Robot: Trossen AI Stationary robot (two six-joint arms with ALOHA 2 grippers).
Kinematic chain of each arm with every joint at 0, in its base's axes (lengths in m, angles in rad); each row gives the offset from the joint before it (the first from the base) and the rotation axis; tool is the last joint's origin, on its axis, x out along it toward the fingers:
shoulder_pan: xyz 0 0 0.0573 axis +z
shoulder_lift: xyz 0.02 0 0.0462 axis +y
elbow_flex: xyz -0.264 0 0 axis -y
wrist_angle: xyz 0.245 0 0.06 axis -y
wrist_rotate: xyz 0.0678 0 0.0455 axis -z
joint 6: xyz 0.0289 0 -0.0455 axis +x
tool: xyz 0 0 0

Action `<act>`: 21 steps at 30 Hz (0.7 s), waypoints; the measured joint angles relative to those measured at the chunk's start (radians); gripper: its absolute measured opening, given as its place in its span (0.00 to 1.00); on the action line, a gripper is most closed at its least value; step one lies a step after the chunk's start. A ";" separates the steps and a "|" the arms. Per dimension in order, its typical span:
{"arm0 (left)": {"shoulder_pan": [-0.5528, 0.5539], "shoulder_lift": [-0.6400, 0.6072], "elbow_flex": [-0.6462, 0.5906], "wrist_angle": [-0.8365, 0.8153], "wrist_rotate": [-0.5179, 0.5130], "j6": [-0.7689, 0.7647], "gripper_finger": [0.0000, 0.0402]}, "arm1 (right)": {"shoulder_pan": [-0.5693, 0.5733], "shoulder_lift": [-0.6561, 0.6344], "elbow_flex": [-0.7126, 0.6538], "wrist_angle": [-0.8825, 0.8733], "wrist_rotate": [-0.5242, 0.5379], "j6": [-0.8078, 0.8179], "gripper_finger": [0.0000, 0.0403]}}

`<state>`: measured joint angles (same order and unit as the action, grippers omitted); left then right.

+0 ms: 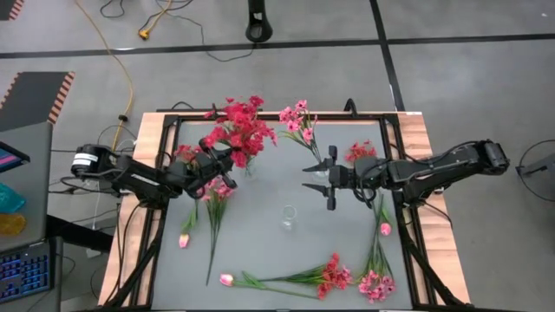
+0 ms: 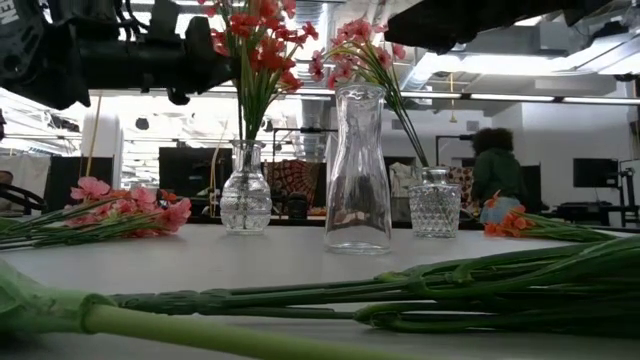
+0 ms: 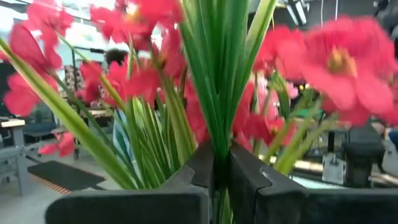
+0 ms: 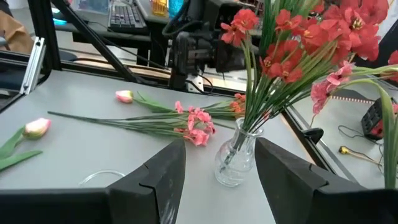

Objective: Sort flowers into vase by color
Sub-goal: Put the red flowers into the top left transparent vase, then put the top right orange flowers into the bottom center transparent vase

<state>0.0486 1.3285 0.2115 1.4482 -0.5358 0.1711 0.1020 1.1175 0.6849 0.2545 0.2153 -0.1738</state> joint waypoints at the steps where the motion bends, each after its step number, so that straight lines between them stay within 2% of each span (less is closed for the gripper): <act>1: 0.000 0.004 0.000 -0.010 0.000 0.000 0.04 | 0.000 0.000 0.000 0.002 0.000 0.000 0.54; 5: -0.002 0.016 0.000 -0.036 -0.014 -0.006 0.11 | 0.000 0.000 0.000 0.010 0.000 -0.002 0.54; 11: -0.027 0.014 0.005 -0.054 -0.144 -0.089 0.23 | 0.000 0.000 0.000 0.017 0.000 -0.002 0.54; 21: -0.097 -0.031 0.005 -0.199 -0.184 -0.192 0.51 | 0.000 -0.033 0.000 -0.009 0.000 0.077 0.54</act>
<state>-0.0479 1.2970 0.2165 1.2487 -0.7195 -0.0207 0.1016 1.0846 0.6849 0.2456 0.2157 -0.0971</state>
